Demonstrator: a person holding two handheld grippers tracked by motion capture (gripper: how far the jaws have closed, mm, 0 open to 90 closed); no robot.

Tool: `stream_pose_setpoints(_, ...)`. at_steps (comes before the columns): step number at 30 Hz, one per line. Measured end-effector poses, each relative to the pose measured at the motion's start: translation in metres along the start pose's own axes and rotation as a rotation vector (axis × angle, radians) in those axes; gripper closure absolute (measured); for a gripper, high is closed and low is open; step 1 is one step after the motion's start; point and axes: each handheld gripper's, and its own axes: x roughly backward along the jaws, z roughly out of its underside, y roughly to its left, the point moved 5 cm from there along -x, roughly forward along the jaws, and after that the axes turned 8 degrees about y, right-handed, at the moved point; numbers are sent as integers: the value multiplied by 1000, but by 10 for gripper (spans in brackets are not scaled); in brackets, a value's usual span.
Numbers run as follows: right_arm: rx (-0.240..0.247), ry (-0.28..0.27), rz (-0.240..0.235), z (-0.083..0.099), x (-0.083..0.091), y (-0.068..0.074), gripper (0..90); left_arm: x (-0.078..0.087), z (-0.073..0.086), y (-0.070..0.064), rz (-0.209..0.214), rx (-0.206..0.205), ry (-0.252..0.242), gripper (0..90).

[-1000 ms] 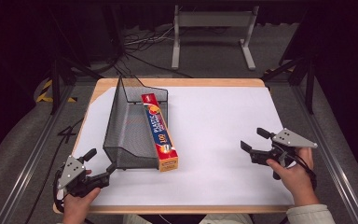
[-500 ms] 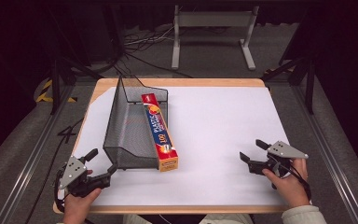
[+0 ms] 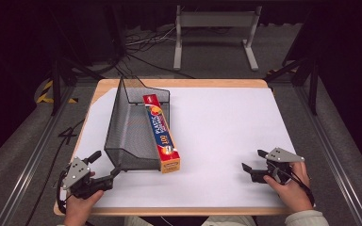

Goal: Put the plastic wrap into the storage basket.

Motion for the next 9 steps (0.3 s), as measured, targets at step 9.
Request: stream_pose_setpoints(9, -10, -7, -8, 0, 1, 0, 172, -1, 0, 0, 4, 1, 2, 150)
